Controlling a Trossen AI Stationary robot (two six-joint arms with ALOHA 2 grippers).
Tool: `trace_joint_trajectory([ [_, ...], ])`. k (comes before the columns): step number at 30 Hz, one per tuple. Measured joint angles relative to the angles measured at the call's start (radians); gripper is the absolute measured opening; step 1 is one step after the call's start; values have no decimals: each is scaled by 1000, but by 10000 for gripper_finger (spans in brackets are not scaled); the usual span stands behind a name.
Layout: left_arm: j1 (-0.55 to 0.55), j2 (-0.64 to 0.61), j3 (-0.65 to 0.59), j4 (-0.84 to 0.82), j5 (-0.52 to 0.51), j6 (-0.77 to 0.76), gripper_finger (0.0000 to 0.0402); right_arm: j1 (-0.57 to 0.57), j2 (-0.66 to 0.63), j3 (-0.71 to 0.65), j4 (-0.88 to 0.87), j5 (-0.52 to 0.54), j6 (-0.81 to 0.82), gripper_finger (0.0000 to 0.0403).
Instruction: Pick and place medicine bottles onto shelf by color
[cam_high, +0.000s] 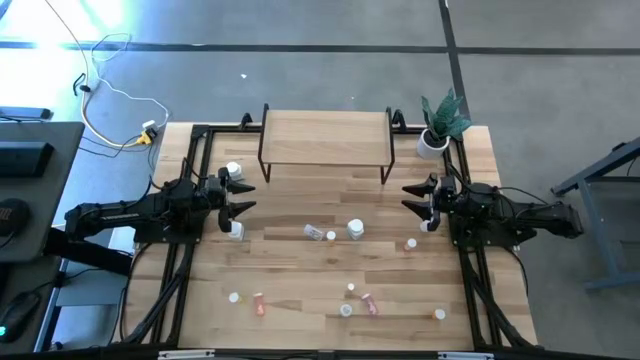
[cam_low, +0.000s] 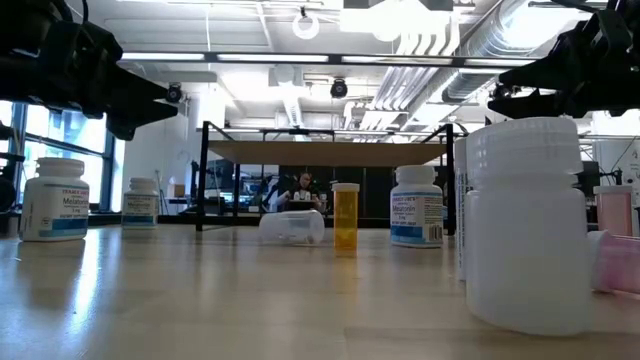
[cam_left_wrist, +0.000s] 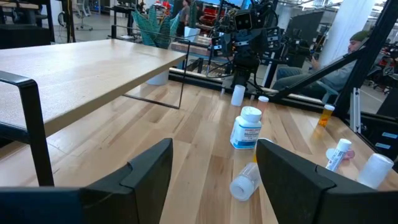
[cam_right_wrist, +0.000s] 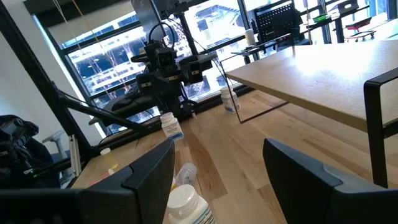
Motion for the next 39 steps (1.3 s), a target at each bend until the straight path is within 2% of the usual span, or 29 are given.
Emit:
trace_joint_trajectory([
  [29, 0, 0, 0, 0, 0, 0, 223, 0, -1, 0, 11, -3, 22, 236],
  [39, 0, 0, 0, 0, 0, 0, 223, 0, 0, 2, 18, -49, 18, 237],
])
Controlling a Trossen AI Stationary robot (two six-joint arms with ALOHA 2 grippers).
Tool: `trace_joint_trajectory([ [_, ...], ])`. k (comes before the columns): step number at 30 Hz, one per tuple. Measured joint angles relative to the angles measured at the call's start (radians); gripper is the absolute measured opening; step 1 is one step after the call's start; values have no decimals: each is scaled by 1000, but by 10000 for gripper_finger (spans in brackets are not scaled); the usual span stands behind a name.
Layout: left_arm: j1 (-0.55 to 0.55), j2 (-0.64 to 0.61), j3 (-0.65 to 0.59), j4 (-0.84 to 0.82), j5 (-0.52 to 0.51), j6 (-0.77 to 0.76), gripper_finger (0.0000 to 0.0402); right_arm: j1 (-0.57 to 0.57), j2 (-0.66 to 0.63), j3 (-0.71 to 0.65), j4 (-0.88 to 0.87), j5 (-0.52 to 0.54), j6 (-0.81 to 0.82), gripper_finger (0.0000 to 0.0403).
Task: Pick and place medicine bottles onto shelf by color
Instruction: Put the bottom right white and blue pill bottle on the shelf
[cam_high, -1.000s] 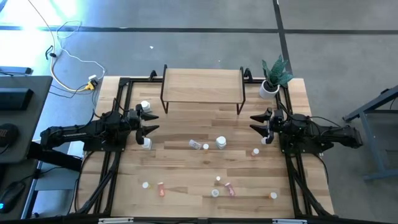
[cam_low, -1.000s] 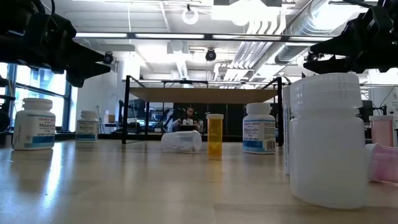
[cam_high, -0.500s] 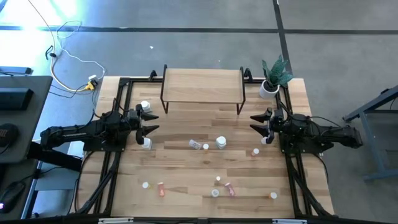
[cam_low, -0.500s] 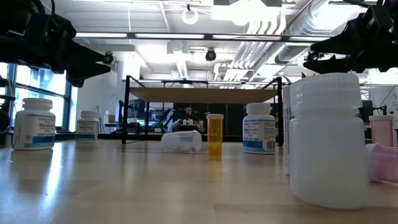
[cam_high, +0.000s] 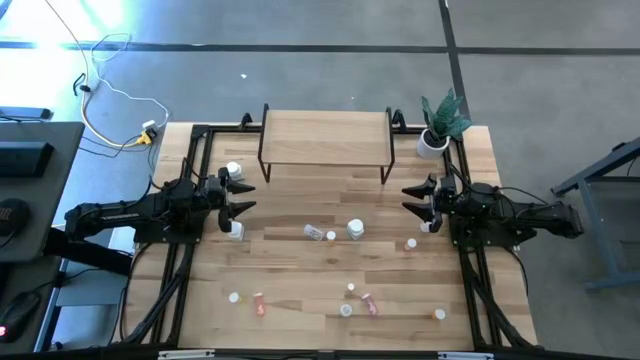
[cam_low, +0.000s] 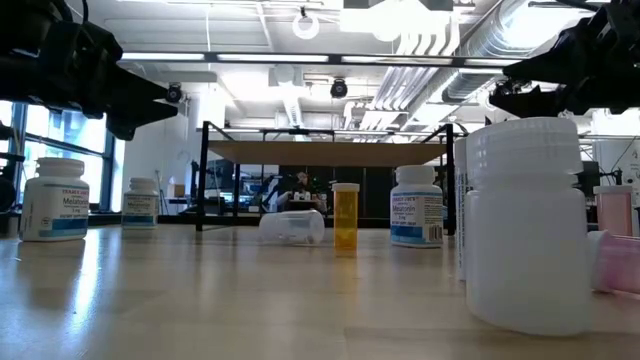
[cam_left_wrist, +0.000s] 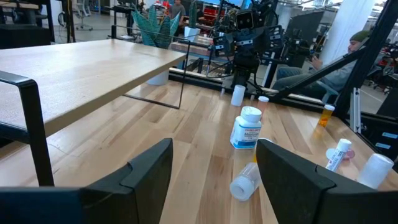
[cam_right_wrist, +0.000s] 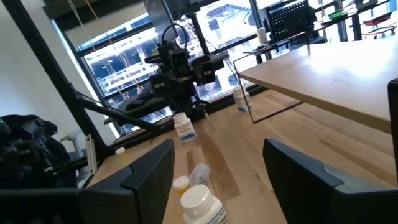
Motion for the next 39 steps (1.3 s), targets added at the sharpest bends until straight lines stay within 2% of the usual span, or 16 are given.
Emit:
trace_joint_trajectory([
  [4, 0, 0, 0, 0, 0, 0, 223, 0, 1, 16, -7, 0, -23, 252],
  [11, 0, 0, 0, 0, 0, 0, 223, 0, 2, 56, -38, 2, -23, 314],
  [18, 0, 0, 0, 0, 0, 0, 223, 0, 83, 189, -119, 8, -67, 322],
  [24, 0, 0, 0, 0, 0, 0, 223, 0, 248, 355, -319, 27, -148, 322],
  [27, 0, 0, 0, 0, 0, 0, 223, 0, 350, 425, -436, 52, -127, 322],
  [34, 0, 0, 0, 0, 0, 0, 223, 0, 594, 545, -493, 52, -48, 322],
  [39, 0, 0, 0, 0, 0, 0, 223, 28, 758, 634, -528, 68, -57, 322],
])
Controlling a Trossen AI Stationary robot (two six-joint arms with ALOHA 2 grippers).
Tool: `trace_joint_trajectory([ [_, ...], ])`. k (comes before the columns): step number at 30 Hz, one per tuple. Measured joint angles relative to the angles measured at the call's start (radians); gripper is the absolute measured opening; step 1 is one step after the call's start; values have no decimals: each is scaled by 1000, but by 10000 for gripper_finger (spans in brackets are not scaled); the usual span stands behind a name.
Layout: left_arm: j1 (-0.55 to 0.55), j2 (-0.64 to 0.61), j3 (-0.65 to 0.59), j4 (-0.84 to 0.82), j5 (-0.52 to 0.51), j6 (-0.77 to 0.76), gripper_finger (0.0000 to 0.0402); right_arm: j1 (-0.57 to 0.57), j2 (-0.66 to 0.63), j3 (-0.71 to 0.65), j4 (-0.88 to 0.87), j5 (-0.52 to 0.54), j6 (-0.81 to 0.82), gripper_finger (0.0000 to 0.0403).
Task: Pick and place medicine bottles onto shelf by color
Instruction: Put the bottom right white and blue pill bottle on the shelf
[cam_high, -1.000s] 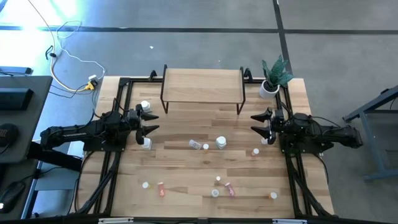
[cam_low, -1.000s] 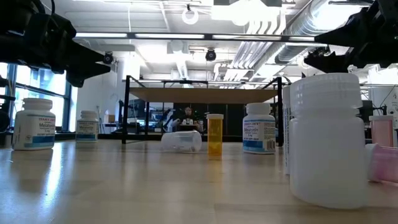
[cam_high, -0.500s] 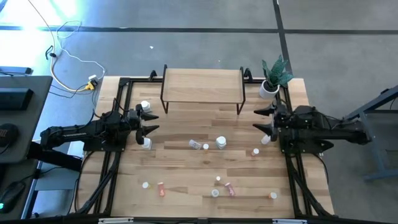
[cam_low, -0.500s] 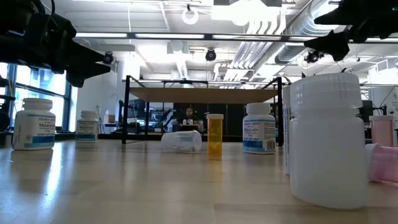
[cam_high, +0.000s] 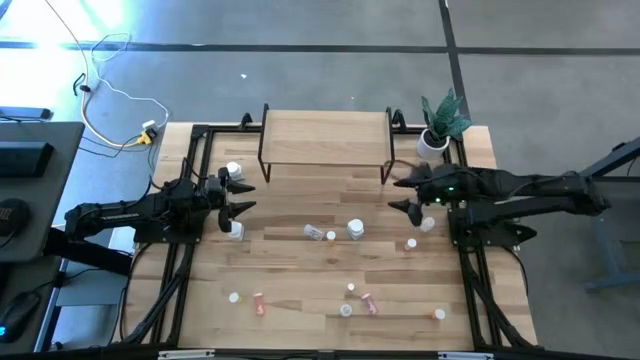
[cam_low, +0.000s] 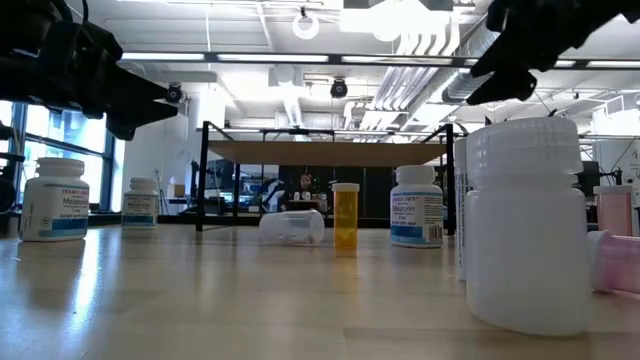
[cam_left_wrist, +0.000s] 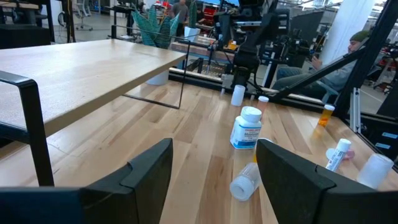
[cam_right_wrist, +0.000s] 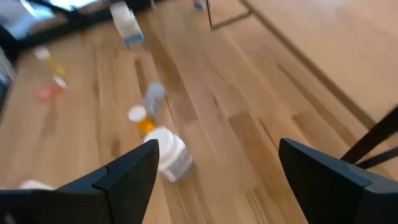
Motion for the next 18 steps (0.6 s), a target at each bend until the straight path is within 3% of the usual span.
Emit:
trace_joint_trajectory([
  [8, 0, 0, 0, 0, 0, 0, 223, 95, 223, 96, -48, 70, 34, 322],
  [18, 0, 0, 0, 0, 0, 0, 223, 167, 482, 175, 42, 81, 148, 322],
])
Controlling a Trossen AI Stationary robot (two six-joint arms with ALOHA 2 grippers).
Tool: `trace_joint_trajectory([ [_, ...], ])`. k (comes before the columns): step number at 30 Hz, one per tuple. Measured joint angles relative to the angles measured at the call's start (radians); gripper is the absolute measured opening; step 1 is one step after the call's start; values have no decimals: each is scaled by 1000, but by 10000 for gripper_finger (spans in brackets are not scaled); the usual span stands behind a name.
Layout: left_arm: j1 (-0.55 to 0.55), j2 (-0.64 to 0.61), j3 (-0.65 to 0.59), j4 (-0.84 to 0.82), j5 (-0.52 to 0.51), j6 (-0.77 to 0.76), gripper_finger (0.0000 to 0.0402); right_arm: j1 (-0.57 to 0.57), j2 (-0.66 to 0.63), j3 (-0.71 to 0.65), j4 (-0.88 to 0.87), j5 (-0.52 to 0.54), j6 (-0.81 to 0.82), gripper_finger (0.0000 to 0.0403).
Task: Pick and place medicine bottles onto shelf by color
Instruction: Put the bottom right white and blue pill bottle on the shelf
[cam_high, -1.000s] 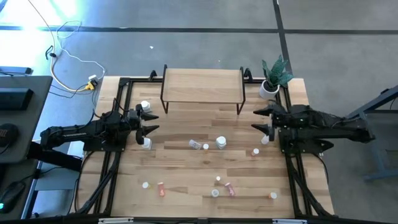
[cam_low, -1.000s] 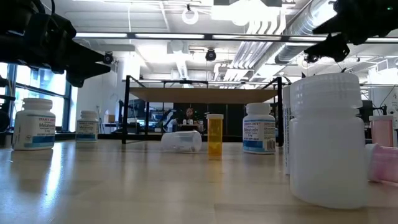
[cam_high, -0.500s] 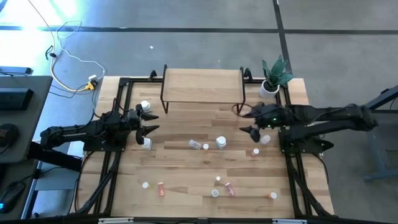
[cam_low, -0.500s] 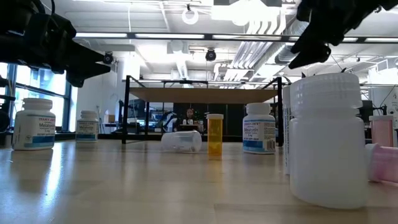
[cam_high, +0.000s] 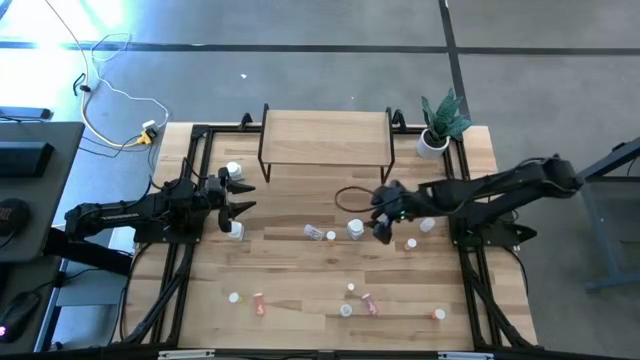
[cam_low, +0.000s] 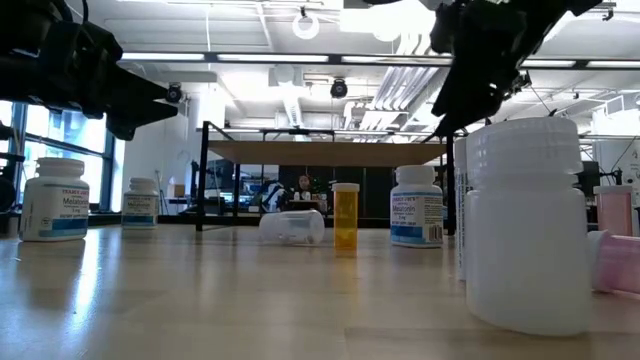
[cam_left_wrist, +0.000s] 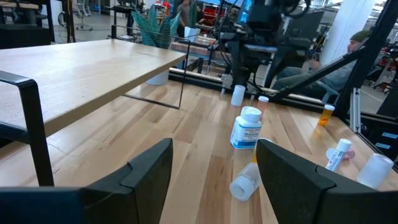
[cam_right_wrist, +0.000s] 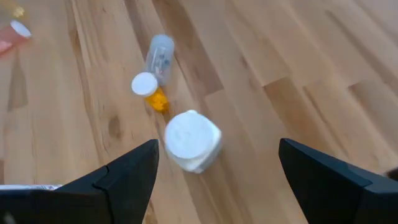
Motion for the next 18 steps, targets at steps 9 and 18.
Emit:
trace_joint_trajectory([
  [9, 0, 0, 0, 0, 0, 0, 223, 44, 177, 67, 18, 54, 70, 322],
  [18, 0, 0, 0, 0, 0, 0, 223, 64, 277, 71, 86, 64, 139, 322],
])
